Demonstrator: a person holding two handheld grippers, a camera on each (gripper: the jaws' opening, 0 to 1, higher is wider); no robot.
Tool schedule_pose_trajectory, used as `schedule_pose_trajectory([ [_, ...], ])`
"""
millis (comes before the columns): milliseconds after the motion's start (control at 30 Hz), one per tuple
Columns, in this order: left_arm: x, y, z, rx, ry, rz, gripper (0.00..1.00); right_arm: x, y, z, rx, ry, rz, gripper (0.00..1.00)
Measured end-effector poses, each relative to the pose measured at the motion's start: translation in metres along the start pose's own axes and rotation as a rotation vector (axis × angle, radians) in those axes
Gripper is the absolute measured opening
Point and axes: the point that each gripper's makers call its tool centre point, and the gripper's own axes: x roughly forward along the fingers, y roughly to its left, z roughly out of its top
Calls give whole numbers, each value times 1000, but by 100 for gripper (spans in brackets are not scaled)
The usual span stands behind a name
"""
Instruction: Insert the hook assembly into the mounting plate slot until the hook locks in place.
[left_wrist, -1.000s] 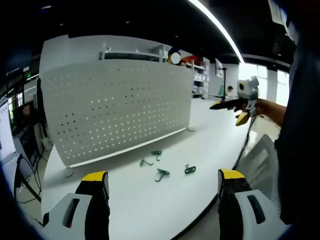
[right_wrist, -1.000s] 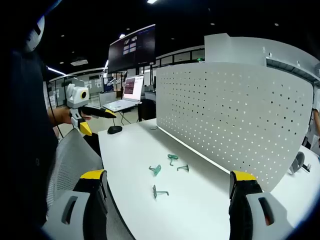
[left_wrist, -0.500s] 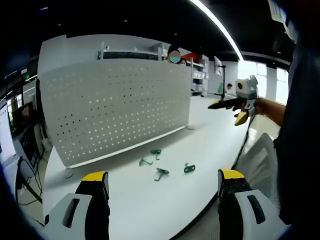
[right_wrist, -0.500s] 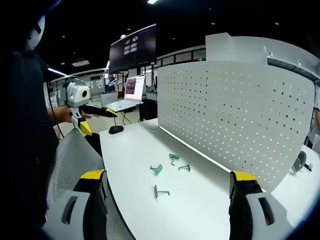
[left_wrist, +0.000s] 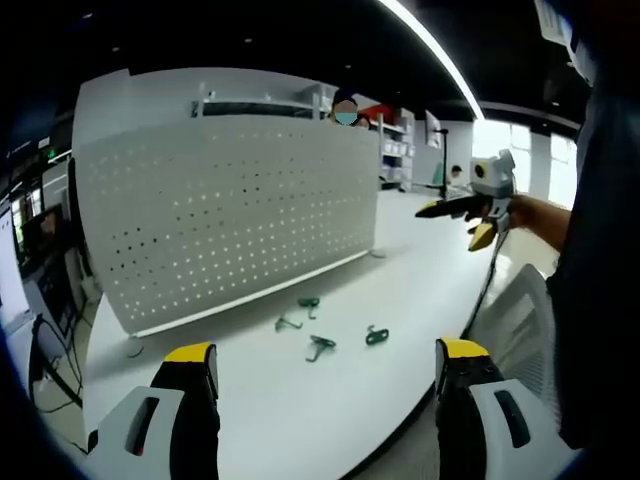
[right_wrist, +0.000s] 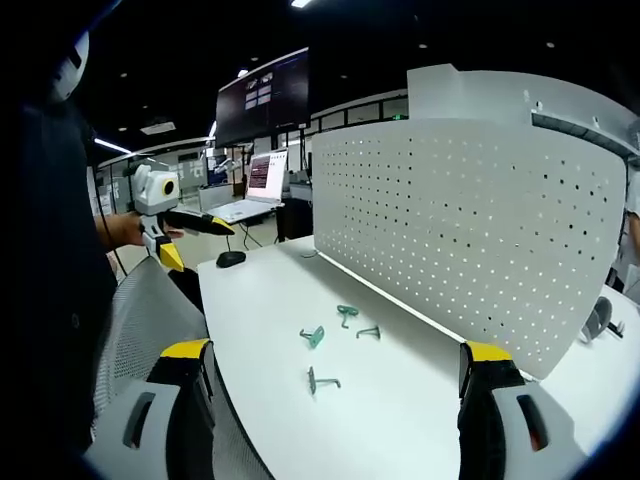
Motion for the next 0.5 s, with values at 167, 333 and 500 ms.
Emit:
schedule_pose_trajectory([
  [167,0,-2,0,-4,-2,-3,91,0,0,0,0,5,-2,100],
  [333,0,-4,0,-14,-13,-4,91,2,3,2,1,9,4,100],
  [500,1,-6,0,-23,-25,-9,91,7,7,5,-4,18,13,100],
])
